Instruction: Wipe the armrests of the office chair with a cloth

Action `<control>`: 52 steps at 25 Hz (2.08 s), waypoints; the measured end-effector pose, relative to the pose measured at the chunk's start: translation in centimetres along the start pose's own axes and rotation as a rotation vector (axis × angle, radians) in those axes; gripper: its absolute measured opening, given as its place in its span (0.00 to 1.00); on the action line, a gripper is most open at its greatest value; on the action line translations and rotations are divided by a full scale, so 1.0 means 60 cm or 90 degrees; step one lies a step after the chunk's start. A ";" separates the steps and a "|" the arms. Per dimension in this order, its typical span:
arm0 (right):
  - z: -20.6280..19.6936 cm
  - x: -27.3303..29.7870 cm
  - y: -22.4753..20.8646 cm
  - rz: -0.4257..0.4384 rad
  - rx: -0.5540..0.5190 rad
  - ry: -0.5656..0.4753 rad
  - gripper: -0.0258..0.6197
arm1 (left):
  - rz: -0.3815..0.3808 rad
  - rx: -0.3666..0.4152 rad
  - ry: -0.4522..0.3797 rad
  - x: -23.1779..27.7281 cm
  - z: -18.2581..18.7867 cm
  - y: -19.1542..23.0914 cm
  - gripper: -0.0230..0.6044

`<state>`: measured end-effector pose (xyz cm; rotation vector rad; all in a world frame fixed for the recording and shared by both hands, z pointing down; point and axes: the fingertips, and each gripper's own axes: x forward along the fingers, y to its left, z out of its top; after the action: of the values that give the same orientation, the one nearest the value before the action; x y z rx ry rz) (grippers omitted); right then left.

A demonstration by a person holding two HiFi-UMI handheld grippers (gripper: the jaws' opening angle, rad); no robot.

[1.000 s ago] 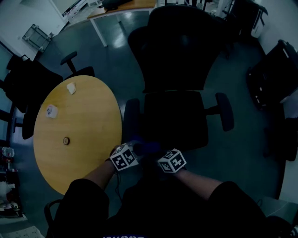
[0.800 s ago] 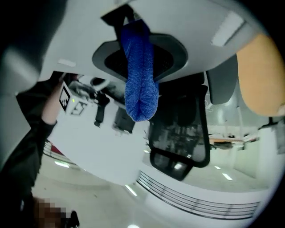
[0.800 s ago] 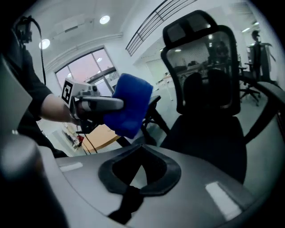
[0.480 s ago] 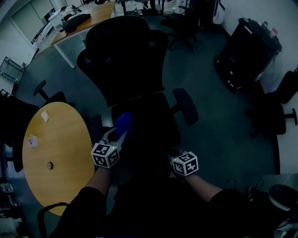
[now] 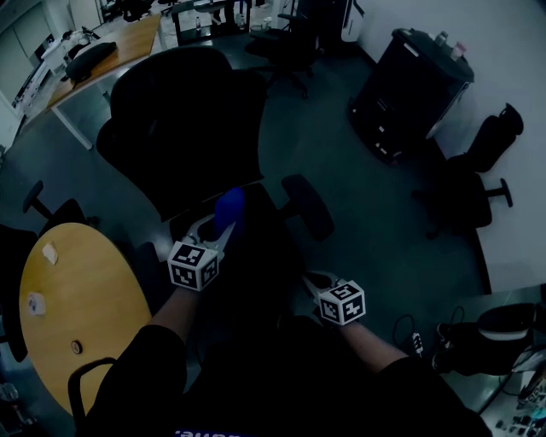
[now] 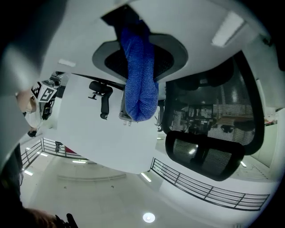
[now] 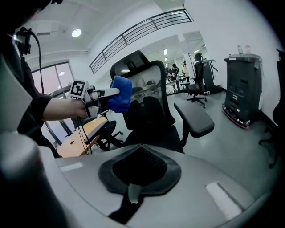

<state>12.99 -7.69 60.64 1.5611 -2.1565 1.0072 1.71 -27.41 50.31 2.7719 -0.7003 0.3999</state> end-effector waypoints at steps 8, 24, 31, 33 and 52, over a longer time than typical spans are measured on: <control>0.013 -0.021 -0.099 0.002 0.002 0.019 0.05 | 0.005 0.007 0.015 0.116 0.038 -0.035 0.24; 0.027 0.017 -0.251 0.227 -0.197 0.186 0.05 | 0.157 0.094 0.256 0.391 -0.056 0.011 0.24; 0.025 0.035 -0.238 0.282 -0.207 0.209 0.04 | 0.161 0.103 0.310 0.452 -0.086 0.008 0.24; 0.026 0.037 -0.239 0.292 -0.212 0.212 0.04 | 0.166 0.092 0.306 0.455 -0.090 0.004 0.24; 0.009 0.047 -0.238 0.261 -0.197 0.232 0.04 | 0.106 0.017 0.218 0.373 -0.135 -0.164 0.23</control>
<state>25.13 -12.44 67.14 0.7475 -2.2685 0.9235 23.91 -26.01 63.37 2.5789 -0.8422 0.8970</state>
